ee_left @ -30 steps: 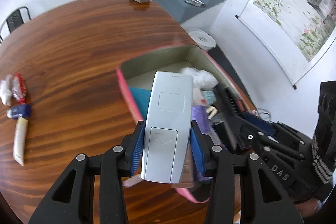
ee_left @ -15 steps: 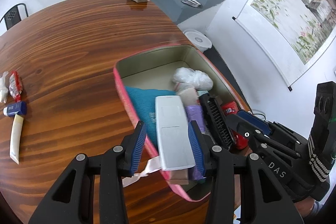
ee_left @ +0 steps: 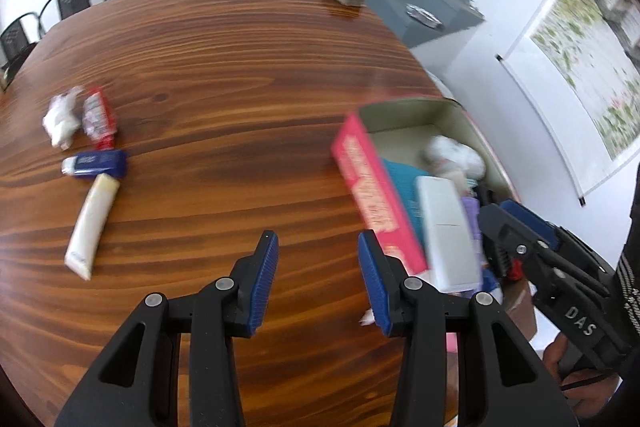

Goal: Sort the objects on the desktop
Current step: 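Move both open grippers from the tin back to the pile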

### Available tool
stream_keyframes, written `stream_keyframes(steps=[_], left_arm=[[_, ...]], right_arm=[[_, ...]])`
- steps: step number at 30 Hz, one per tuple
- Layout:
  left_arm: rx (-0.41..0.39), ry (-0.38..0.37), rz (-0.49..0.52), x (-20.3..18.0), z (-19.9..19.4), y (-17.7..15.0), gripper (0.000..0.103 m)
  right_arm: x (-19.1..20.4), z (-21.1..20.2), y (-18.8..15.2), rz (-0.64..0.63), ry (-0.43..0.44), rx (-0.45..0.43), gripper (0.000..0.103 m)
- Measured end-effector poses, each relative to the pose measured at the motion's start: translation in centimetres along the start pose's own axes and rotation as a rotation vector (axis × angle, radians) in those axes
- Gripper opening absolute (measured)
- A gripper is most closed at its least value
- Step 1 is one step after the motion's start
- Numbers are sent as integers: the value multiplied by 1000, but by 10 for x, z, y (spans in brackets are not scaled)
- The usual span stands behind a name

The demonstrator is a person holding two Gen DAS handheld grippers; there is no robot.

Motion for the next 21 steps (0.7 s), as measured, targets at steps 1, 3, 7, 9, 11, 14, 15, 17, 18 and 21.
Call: stream_keyframes(steps=[1,3,7,9,11,14,15,17,18,21], left_arm=[[-2,7,-11,7,-2,0,45],[-4,26,-37,24,-5,-1,45],[-6,58,-80,57,-10,-4,45],[-8,77,-100,76,-13,-6,45],[-7,89,-115,90,-15,-8,45],[-3,110,-143,115,-16,-10,45],[-1,115,-148,121,-15,-10,45],[8,127,-155,136,-13,-10,45],[13,130,-156,142,-11,-10,45],[29,131,-157,159,-6,-10,45]], right_arm=[[5,1,1,-6,5,0,47],[17,3,2,-21,17,2,47],[39,11,2,-44,33,13,47],[50,16,2,-56,40,23,47],[62,21,1,-67,48,35,47],[77,29,-2,-84,55,50,47],[81,31,-3,-86,57,55,47],[89,36,-4,-88,59,68,47],[94,40,-5,-89,60,75,47],[104,46,-7,-91,58,87,47]])
Point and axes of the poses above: each gripper's, at about its wrist camera, not at the fingertips, and z roughly the way its jaws point, x to its left, y to its top, the point moved 3 cm from there along z, roughly the way its jaws point, and after that the axes turned 3 degrees about z, right-handed, at the moved point
